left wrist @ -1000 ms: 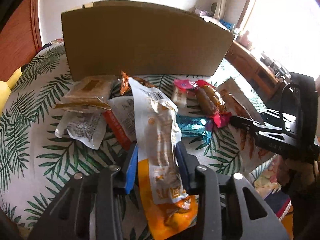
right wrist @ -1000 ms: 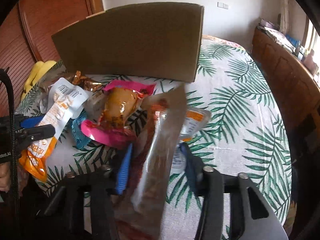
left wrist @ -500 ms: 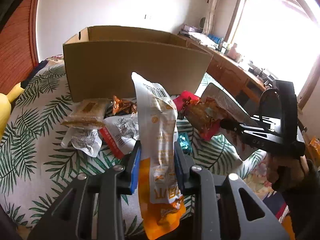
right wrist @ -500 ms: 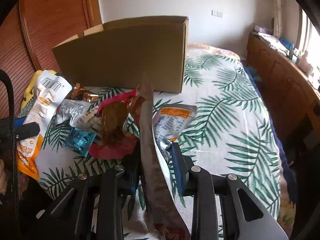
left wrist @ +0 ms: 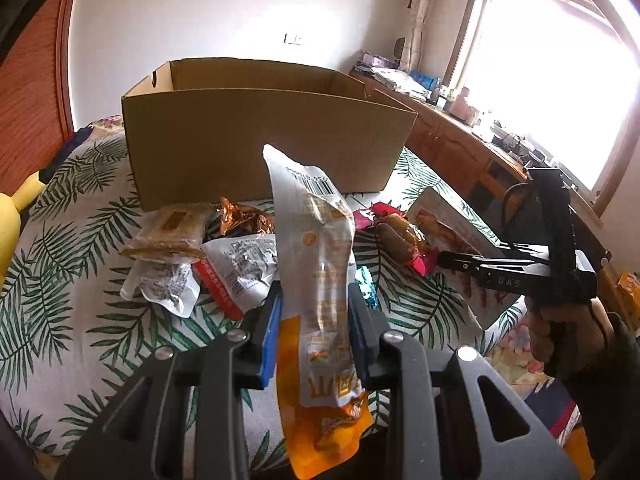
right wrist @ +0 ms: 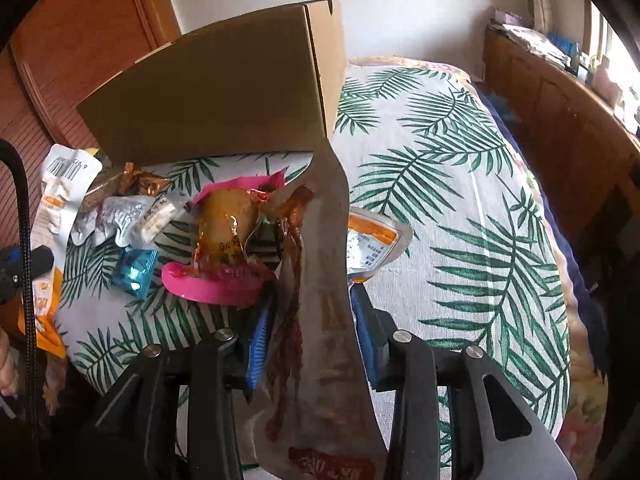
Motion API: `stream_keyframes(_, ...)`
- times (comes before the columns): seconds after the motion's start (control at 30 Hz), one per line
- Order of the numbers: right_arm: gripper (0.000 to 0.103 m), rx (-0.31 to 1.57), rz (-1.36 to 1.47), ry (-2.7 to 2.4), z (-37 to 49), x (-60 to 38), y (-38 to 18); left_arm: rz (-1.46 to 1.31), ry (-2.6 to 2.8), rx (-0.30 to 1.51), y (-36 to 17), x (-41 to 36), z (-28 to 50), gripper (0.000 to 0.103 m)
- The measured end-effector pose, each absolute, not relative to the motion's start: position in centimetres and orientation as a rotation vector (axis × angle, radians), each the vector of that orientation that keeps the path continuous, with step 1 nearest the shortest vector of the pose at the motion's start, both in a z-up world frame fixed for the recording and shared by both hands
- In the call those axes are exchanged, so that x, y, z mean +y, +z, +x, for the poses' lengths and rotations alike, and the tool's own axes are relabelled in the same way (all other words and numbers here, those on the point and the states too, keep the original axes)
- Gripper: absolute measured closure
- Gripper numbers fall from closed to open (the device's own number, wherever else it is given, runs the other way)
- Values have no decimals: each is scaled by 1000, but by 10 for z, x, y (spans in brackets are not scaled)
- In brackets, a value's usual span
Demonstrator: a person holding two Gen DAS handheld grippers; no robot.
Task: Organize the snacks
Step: 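Close left tool on white-orange packet while right tool grasps chicken-feet packet, lift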
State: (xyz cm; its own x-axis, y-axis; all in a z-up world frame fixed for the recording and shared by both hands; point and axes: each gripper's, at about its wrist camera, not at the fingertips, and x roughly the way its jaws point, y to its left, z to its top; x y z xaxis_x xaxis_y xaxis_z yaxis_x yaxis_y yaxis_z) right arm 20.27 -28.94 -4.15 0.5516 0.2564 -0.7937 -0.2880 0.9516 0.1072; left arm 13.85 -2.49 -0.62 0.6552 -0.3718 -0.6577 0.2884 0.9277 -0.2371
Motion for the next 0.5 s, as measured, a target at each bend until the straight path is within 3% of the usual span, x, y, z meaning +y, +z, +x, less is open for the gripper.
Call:
stream_keyframes(0.07,61,929,-53,316,199,-288,-41,-121,-375,775,-8,-24,140,76)
stream_keyframes(0.27,55,936,-82,314,190,-293,-40,-115,-383,775,-10,-26,139,76)
stream_keyframes(0.4,56,948,-111,307,179,-298,-40,-116,-387,774,-10,-26,139,76)
stream_keyframes(0.5,65,935,-135,304,170,-299,-35,-115,-389,777,-12,-26,140,75)
